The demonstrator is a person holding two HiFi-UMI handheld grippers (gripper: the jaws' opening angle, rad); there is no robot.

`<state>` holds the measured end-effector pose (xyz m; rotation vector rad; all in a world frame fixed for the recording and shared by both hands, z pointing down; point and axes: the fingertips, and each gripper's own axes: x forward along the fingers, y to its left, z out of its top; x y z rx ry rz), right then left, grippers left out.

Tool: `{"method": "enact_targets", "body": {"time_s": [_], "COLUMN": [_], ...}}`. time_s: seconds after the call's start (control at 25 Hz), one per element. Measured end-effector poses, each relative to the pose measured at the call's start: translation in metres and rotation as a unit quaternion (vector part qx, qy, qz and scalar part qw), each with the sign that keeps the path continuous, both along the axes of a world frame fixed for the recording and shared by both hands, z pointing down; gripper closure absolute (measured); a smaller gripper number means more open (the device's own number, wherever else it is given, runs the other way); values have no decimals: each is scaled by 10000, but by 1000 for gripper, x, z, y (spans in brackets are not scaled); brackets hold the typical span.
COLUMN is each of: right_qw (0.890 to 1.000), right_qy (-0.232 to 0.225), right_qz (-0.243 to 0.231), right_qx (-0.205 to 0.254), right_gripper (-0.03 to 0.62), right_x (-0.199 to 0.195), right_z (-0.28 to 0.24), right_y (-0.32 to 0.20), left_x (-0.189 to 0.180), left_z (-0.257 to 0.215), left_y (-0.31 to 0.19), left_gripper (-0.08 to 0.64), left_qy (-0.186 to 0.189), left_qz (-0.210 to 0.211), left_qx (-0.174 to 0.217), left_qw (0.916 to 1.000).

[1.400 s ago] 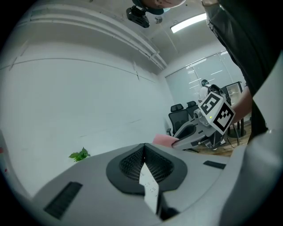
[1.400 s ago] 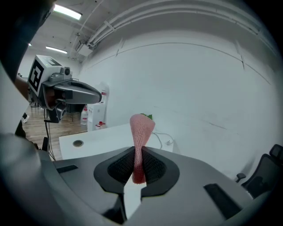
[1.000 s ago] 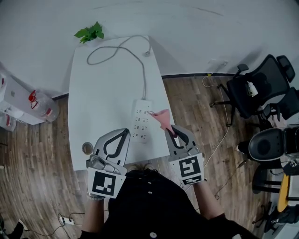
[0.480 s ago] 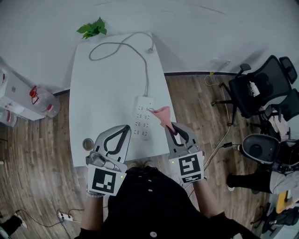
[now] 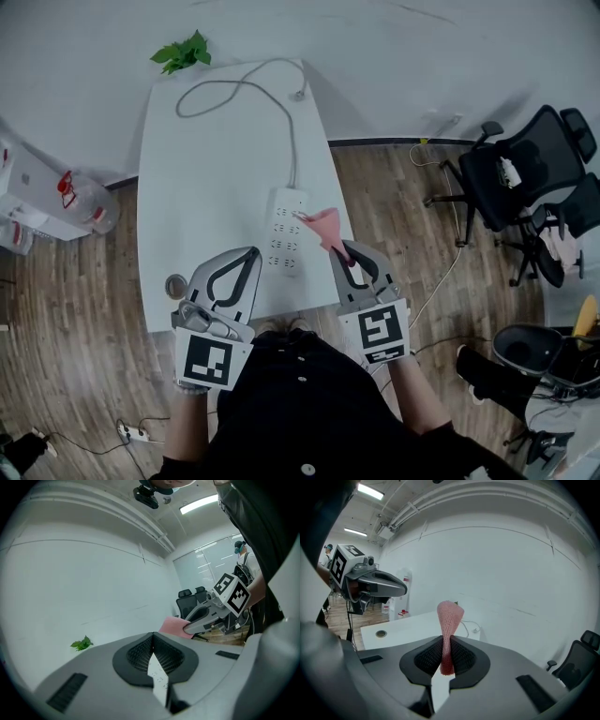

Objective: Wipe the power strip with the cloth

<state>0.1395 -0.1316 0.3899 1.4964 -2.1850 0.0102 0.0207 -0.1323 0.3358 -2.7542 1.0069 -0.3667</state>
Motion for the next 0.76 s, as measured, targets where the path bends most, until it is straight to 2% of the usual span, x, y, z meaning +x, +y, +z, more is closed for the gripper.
{"method": "enact_targets", "body": {"time_s": [0.56,0.76], "right_qw": [9999,9999], "right_qy": [60,58], "right_qz": [-107,-141], "right_qx": [-67,21], "right_gripper": [532,532], "right_x": [-6,-11], "right_z": [7,8], "right_y": [1,-6], "left_x": [-8,-7], "left_z": [9,5], "left_y": [-3,-13], "left_gripper": [546,546], "left_qy": [16,17], "left_qz": [-142,-104], "left_qx": [-201,50], "left_qw": [9997,9999]}}
